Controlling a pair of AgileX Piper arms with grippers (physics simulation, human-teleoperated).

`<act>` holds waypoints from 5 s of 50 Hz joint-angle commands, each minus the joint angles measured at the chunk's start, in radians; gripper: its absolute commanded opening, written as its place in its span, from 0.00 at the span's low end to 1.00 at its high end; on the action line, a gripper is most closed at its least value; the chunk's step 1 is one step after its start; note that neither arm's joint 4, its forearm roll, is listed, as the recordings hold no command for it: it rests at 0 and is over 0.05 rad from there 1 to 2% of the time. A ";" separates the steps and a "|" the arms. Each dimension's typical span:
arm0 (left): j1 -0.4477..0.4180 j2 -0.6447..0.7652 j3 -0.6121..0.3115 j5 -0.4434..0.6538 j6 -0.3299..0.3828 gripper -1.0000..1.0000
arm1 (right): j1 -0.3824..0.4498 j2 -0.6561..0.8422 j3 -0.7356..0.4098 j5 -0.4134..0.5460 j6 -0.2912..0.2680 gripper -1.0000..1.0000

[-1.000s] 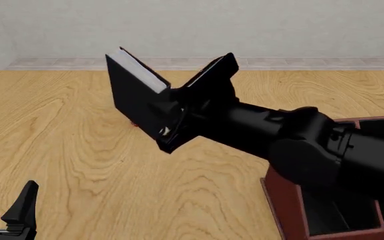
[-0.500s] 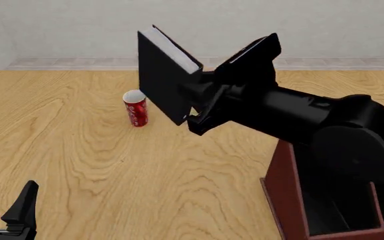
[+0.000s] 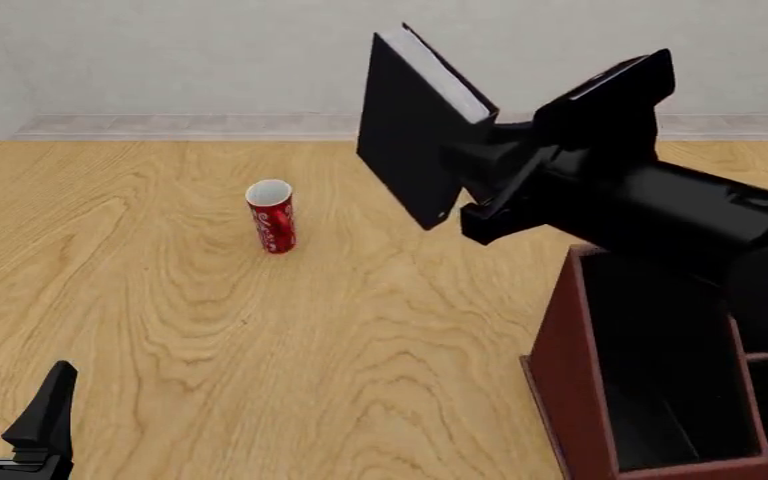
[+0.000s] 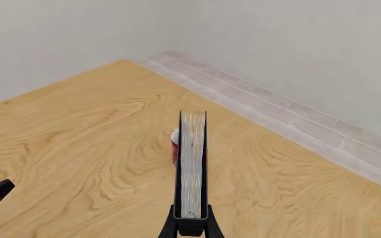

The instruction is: Pick up the book and place it in the left compartment of the caddy.

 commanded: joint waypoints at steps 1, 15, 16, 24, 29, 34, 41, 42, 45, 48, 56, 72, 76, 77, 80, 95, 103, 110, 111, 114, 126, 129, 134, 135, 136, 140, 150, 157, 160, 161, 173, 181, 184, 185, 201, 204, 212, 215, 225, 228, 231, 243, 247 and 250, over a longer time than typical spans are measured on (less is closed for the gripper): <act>0.000 0.000 0.000 0.000 0.000 1.00 | -0.065 -0.082 0.029 0.025 0.028 0.00; 0.000 0.000 0.000 0.000 0.000 1.00 | -0.118 -0.175 0.068 0.069 0.034 0.00; 0.000 0.000 0.000 0.000 0.000 1.00 | -0.123 -0.181 0.070 0.072 0.035 0.00; 0.000 0.000 0.000 0.000 0.000 1.00 | -0.140 -0.225 0.078 0.102 0.031 0.00; 0.000 0.000 0.000 0.000 0.000 1.00 | -0.163 -0.260 0.098 0.121 0.030 0.00; 0.000 0.000 0.000 0.000 0.000 1.00 | -0.192 -0.306 0.119 0.147 0.033 0.00; 0.000 0.000 0.000 0.000 0.000 1.00 | -0.243 -0.364 0.148 0.176 0.035 0.00; 0.000 0.000 0.000 0.000 0.000 1.00 | -0.250 -0.371 0.150 0.182 0.037 0.00; 0.000 0.000 0.000 0.000 0.000 1.00 | -0.262 -0.386 0.151 0.194 0.038 0.00; 0.000 0.000 0.000 0.000 0.000 1.00 | -0.270 -0.395 0.155 0.201 0.038 0.00; 0.000 0.000 0.000 0.000 0.000 1.00 | -0.317 -0.455 0.163 0.260 0.041 0.00; 0.000 0.000 0.000 0.000 0.000 1.00 | -0.406 -0.562 0.181 0.361 0.035 0.00; 0.000 0.000 0.000 0.000 0.000 1.00 | -0.431 -0.588 0.195 0.378 0.036 0.00; 0.000 0.000 0.000 0.000 0.000 1.00 | -0.437 -0.596 0.197 0.385 0.036 0.00; 0.000 0.000 0.000 0.000 0.000 1.00 | -0.447 -0.610 0.200 0.397 0.039 0.00; 0.000 0.000 0.000 0.000 0.000 1.00 | -0.528 -0.713 0.205 0.498 0.046 0.00; 0.000 0.000 0.000 0.000 0.000 1.00 | -0.553 -0.747 0.205 0.537 0.049 0.00; 0.000 0.000 0.000 0.000 0.000 1.00 | -0.578 -0.796 0.210 0.588 0.055 0.00; 0.000 0.000 0.000 0.000 0.000 1.00 | -0.581 -0.804 0.211 0.596 0.056 0.00; 0.000 0.000 0.000 0.000 0.000 1.00 | -0.586 -0.816 0.211 0.612 0.059 0.00; 0.000 0.000 0.000 0.000 0.000 1.00 | -0.608 -0.892 0.208 0.722 0.060 0.00; 0.000 0.000 0.000 0.000 0.000 1.00 | -0.611 -0.905 0.209 0.745 0.061 0.00; 0.000 0.000 0.000 0.000 0.000 1.00 | -0.614 -0.924 0.216 0.771 0.067 0.00; 0.000 0.000 0.000 0.000 0.000 1.00 | -0.615 -0.928 0.219 0.775 0.067 0.00; 0.000 0.000 0.000 0.000 0.000 1.00 | -0.617 -0.931 0.222 0.777 0.068 0.00; 0.000 0.000 0.000 0.000 0.000 1.00 | -0.620 -0.940 0.231 0.782 0.071 0.00; 0.000 0.000 0.000 0.000 0.000 1.00 | -0.621 -0.946 0.280 0.748 0.084 0.00; 0.000 0.000 0.000 0.000 0.000 1.00 | -0.621 -0.934 0.332 0.700 0.091 0.00; 0.000 0.000 0.000 0.000 0.000 1.00 | -0.616 -0.933 0.350 0.687 0.097 0.00; 0.000 0.000 0.000 0.000 0.000 1.00 | -0.616 -0.933 0.353 0.685 0.098 0.00; 0.000 0.000 0.000 0.000 0.000 1.00 | -0.610 -0.904 0.418 0.618 0.112 0.00; 0.000 0.000 0.000 0.000 0.000 1.00 | -0.612 -0.913 0.472 0.586 0.120 0.00; 0.000 0.000 0.000 0.000 0.000 1.00 | -0.613 -0.910 0.486 0.573 0.119 0.00; 0.000 0.000 0.000 0.000 0.000 1.00 | -0.613 -0.909 0.491 0.569 0.120 0.00; 0.000 0.000 0.000 0.000 0.000 1.00 | -0.613 -0.873 0.581 0.474 0.126 0.00; 0.000 0.000 0.000 0.000 0.000 1.00 | -0.609 -0.865 0.595 0.457 0.130 0.00; 0.000 0.000 0.000 0.000 0.000 1.00 | -0.609 -0.855 0.637 0.421 0.134 0.00; 0.000 0.000 0.000 0.000 0.000 1.00 | -0.610 -0.853 0.646 0.414 0.136 0.00; 0.000 0.000 0.000 0.000 0.000 1.00 | -0.615 -0.856 0.691 0.386 0.143 0.00; 0.000 0.000 0.000 0.000 0.000 1.00 | -0.616 -0.860 0.703 0.382 0.146 0.00; 0.000 0.000 0.000 0.000 0.000 1.00 | -0.619 -0.865 0.716 0.378 0.146 0.00; 0.000 0.000 0.000 0.000 0.000 1.00 | -0.631 -0.869 0.757 0.348 0.151 0.00; 0.000 0.000 0.000 0.000 0.000 1.00 | -0.634 -0.865 0.769 0.335 0.152 0.00; 0.000 0.000 0.000 0.000 0.000 1.00 | -0.633 -0.855 0.777 0.318 0.154 0.00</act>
